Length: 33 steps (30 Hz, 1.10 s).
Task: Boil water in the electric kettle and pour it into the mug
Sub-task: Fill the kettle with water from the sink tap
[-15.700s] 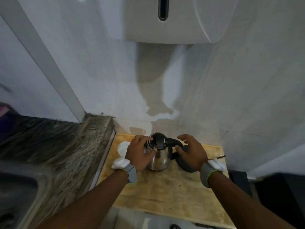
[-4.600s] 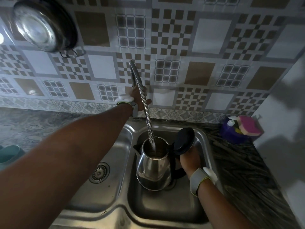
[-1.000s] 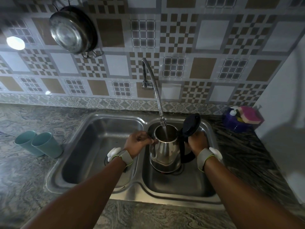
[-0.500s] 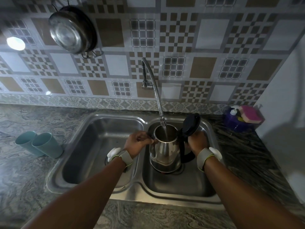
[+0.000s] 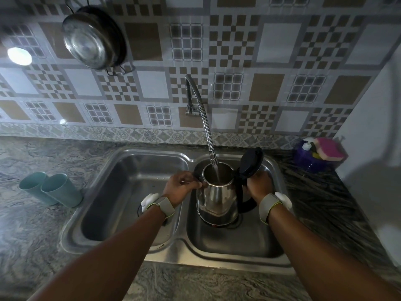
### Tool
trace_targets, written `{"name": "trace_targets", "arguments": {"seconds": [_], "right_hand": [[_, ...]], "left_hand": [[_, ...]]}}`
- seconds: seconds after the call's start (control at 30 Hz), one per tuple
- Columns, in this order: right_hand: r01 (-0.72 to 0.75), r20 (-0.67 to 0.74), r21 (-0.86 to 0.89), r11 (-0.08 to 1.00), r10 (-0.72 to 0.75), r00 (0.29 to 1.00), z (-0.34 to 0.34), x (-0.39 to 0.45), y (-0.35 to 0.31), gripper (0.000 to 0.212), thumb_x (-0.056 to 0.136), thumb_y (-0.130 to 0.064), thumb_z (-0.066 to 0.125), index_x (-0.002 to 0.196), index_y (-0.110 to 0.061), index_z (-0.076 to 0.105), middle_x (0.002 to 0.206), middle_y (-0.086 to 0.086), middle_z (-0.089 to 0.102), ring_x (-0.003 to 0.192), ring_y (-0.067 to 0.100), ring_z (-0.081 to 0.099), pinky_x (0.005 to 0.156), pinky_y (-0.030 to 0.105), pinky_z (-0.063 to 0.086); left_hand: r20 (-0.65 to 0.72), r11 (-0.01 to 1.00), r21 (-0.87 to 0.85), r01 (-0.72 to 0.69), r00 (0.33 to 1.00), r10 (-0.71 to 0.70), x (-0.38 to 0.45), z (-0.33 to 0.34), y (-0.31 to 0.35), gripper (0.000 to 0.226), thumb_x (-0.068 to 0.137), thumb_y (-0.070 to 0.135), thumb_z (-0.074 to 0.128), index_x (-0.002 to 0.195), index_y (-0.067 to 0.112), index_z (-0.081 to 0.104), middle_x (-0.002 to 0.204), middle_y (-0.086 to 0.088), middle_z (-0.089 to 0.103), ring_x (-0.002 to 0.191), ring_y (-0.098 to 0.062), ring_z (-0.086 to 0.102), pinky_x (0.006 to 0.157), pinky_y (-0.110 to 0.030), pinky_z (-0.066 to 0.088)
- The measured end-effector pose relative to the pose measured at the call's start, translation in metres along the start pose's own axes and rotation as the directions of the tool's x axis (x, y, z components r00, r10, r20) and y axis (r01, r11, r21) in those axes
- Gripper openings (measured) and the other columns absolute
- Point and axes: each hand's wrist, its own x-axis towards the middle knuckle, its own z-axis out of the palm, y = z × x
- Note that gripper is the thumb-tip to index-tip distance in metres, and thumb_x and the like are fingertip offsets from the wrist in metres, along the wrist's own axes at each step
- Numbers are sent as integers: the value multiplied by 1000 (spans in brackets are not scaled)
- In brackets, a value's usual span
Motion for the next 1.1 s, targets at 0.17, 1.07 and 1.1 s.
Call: {"name": "trace_targets", "arguments": {"seconds": [0.17, 1.07, 1.1], "right_hand": [[-8, 3, -11, 1000, 8, 1000, 0, 1, 1, 31, 87, -17, 55, 57, -16, 58, 65, 6, 64, 76, 32, 64, 66, 32, 42], [34, 19, -86, 996, -32, 999, 7, 16, 10, 34, 90, -16, 52, 56, -16, 55, 59, 1, 57, 69, 28, 59, 67, 34, 42], [27, 15, -93, 995, -26, 1000, 7, 16, 10, 32, 91, -16, 52, 59, -13, 57, 61, 1, 58, 72, 29, 60, 68, 35, 43]], "left_hand": [[4, 1000, -5, 7, 1000, -7, 0, 1, 1, 20, 81, 13, 76, 99, 6, 71, 102, -12, 75, 104, -28, 69, 99, -55, 52], [34, 1000, -8, 1, 999, -1, 2, -1, 0, 12, 81, 18, 76, 92, 22, 73, 94, 2, 78, 100, -15, 71, 98, -49, 54], [35, 1000, -9, 1, 999, 0, 3, -1, 0, 12, 82, 18, 75, 93, 21, 73, 95, 1, 78, 100, -16, 71, 98, -50, 53]]}}
